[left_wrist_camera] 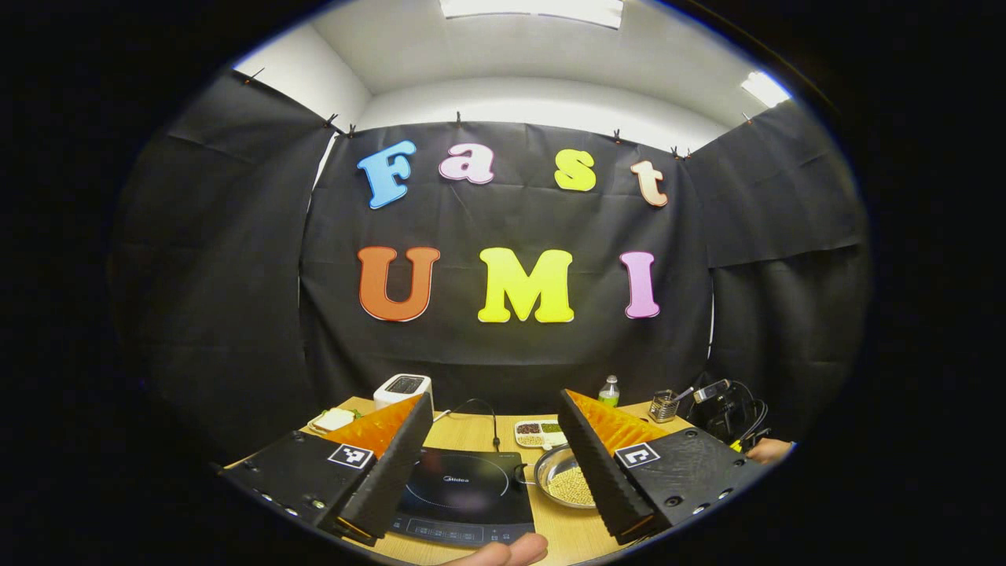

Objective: First push the handle of the pot to place it horizontally, then grasp the pot with both hands and set it on the induction cooktop.

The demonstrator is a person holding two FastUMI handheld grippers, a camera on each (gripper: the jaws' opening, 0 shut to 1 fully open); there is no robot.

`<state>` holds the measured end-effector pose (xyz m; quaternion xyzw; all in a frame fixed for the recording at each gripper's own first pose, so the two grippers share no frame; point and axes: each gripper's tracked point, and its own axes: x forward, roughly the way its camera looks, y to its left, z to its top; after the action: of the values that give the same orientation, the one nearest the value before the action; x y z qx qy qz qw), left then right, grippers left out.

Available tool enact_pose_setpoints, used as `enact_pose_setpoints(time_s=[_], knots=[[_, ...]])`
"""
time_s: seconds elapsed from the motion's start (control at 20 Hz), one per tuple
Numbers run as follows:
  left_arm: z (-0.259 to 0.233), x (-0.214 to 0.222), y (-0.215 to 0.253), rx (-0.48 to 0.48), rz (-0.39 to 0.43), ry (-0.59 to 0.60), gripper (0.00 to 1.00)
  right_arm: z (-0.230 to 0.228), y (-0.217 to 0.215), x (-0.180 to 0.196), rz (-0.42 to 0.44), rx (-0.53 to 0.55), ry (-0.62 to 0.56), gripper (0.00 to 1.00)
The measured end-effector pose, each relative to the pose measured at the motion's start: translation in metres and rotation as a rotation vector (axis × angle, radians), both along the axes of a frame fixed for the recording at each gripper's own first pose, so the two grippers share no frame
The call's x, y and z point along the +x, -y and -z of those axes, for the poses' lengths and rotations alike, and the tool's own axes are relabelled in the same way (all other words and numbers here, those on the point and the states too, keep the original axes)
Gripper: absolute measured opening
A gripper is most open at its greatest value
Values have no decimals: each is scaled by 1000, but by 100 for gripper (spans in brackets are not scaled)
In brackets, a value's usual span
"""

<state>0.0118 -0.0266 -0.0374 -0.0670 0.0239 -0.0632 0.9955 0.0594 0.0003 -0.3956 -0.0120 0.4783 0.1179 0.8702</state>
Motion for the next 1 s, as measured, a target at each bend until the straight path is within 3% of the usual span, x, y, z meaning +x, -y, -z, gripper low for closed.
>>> enact_pose_setpoints(time_s=[0.25,0.55,0.75,0.85,0.9,1.0], knots=[[12,17,25,13,39,-54,96,3,6,20,0,-33,48,0],[45,43,52,13,71,-135,95,-10,13,27,41,-18,109,4],[88,64,79,-48,130,-218,96,-30,16,29,62,37,157,4],[117,77,90,-54,151,-283,96,-35,22,34,74,41,187,11],[130,83,92,-38,154,-318,96,-38,27,37,77,23,206,36],[152,96,93,-22,147,-359,96,-37,41,46,111,-23,223,72]])
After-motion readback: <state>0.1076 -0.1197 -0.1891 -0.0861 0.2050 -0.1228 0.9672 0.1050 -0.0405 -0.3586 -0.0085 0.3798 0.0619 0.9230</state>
